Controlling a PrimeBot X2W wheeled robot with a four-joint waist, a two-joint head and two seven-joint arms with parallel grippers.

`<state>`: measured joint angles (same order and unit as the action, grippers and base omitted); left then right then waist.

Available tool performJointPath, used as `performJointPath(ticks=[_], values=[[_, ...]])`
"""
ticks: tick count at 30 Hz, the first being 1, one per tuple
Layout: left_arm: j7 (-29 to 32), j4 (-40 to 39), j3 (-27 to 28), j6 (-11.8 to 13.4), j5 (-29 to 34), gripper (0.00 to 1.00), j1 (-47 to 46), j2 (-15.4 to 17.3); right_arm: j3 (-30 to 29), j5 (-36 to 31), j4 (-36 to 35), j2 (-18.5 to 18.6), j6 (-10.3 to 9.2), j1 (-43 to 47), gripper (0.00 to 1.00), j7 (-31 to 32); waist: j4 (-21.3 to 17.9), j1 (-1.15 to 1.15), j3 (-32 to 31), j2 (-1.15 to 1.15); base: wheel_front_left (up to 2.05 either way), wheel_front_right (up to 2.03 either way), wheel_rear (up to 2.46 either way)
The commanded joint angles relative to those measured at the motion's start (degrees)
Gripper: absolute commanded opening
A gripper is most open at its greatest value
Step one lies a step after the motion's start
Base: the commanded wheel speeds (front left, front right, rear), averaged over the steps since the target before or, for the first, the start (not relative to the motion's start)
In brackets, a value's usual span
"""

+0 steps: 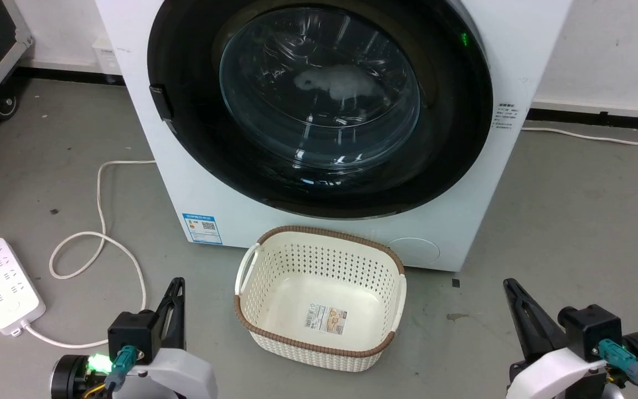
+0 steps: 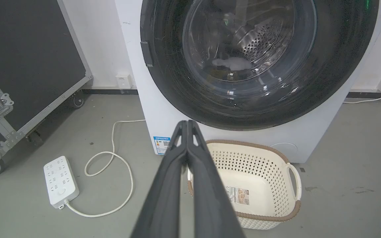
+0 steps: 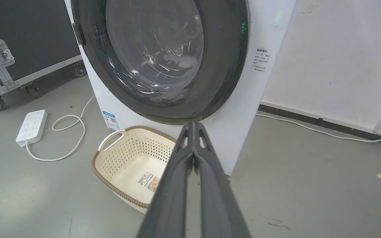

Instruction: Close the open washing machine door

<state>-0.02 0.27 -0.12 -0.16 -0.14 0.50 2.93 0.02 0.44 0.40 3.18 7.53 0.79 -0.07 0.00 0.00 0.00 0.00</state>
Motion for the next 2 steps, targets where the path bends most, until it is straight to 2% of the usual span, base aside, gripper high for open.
performJointPath(ticks=[1, 2], values=[[0.0, -0.3, 0.1, 0.2, 0.1, 0.00, -0.5, -0.1, 0.0, -0.4, -0.4, -0.3, -0.04, -0.8, 0.00, 0.1, 0.0, 0.00, 0.0, 0.00, 0.00, 0.00, 0.00], [0.0, -0.3, 0.1, 0.2, 0.1, 0.00, -0.5, -0.1, 0.0, -0.4, -0.4, -0.3, -0.04, -0.8, 0.00, 0.1, 0.0, 0.00, 0.0, 0.00, 0.00, 0.00, 0.00]])
